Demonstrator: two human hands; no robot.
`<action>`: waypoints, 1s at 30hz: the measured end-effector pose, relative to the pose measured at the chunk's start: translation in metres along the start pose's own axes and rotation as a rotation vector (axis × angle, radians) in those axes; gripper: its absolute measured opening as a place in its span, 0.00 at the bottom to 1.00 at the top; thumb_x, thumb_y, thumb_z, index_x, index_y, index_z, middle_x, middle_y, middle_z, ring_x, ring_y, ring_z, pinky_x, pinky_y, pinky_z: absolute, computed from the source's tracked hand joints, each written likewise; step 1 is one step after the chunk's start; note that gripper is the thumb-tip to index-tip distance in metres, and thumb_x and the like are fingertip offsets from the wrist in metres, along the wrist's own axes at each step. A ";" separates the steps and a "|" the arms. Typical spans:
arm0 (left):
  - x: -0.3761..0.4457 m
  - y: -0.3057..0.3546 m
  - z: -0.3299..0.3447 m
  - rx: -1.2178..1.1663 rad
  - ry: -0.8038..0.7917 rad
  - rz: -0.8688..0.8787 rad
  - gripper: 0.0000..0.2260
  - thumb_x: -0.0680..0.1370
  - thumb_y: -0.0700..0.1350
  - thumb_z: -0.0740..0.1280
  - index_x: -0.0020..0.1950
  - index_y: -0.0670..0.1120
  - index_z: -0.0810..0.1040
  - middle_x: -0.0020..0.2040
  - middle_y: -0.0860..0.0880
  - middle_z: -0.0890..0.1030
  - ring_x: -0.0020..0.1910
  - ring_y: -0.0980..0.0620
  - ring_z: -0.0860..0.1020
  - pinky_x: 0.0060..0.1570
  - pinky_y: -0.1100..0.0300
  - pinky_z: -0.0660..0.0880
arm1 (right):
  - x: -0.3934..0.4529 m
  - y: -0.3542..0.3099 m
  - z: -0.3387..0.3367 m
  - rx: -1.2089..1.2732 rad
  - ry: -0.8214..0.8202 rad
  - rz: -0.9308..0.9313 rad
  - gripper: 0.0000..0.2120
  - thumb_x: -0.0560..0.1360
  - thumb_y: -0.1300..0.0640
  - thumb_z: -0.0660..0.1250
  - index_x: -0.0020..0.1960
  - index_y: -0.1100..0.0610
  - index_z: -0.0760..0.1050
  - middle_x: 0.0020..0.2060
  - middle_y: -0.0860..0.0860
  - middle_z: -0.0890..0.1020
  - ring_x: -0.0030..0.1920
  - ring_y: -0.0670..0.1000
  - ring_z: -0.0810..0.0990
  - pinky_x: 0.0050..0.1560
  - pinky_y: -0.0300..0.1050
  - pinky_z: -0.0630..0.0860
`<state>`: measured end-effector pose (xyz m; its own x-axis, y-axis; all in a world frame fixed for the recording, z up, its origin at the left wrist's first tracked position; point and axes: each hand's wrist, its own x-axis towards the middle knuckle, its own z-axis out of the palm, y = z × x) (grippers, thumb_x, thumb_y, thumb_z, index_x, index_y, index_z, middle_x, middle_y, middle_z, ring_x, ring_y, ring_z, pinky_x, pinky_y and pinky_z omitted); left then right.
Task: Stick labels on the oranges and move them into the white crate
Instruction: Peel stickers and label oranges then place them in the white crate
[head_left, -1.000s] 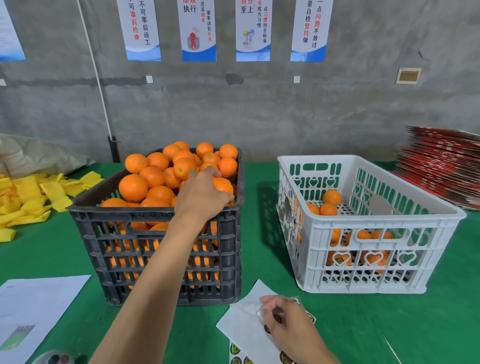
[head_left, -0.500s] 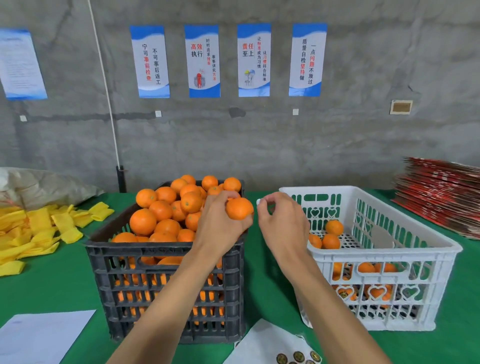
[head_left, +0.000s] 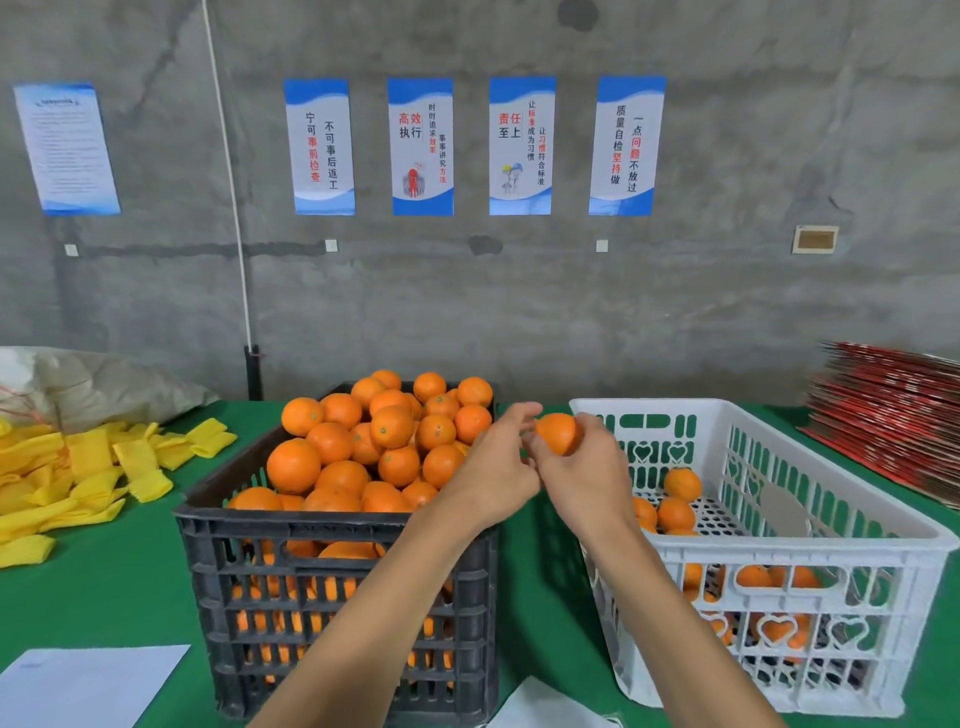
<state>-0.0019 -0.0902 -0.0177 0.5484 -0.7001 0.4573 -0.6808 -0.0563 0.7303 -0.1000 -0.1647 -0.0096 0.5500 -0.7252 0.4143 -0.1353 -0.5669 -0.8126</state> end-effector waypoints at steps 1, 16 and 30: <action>0.002 -0.001 0.003 -0.091 -0.066 -0.013 0.32 0.75 0.27 0.65 0.77 0.44 0.64 0.73 0.45 0.72 0.73 0.51 0.71 0.68 0.58 0.72 | 0.003 0.003 -0.002 -0.062 0.015 0.013 0.22 0.77 0.46 0.71 0.63 0.58 0.73 0.58 0.56 0.79 0.57 0.60 0.79 0.55 0.53 0.77; -0.007 -0.054 -0.115 1.015 -0.273 -0.804 0.18 0.82 0.42 0.60 0.72 0.41 0.71 0.73 0.38 0.69 0.73 0.37 0.67 0.66 0.46 0.71 | -0.018 0.069 0.002 -0.328 0.118 -0.158 0.29 0.82 0.49 0.63 0.79 0.60 0.62 0.83 0.57 0.46 0.82 0.55 0.45 0.81 0.51 0.51; -0.024 -0.042 -0.114 0.970 -0.109 -0.759 0.25 0.72 0.55 0.74 0.63 0.45 0.70 0.66 0.41 0.73 0.67 0.39 0.71 0.60 0.50 0.71 | -0.064 0.114 0.038 -0.358 -0.224 -0.421 0.21 0.83 0.49 0.60 0.74 0.49 0.69 0.73 0.42 0.69 0.73 0.43 0.66 0.72 0.35 0.60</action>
<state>0.0689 0.0099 -0.0011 0.9499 -0.3126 0.0041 -0.3117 -0.9457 0.0925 -0.1200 -0.1681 -0.1446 0.7715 -0.3318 0.5429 -0.1160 -0.9123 -0.3926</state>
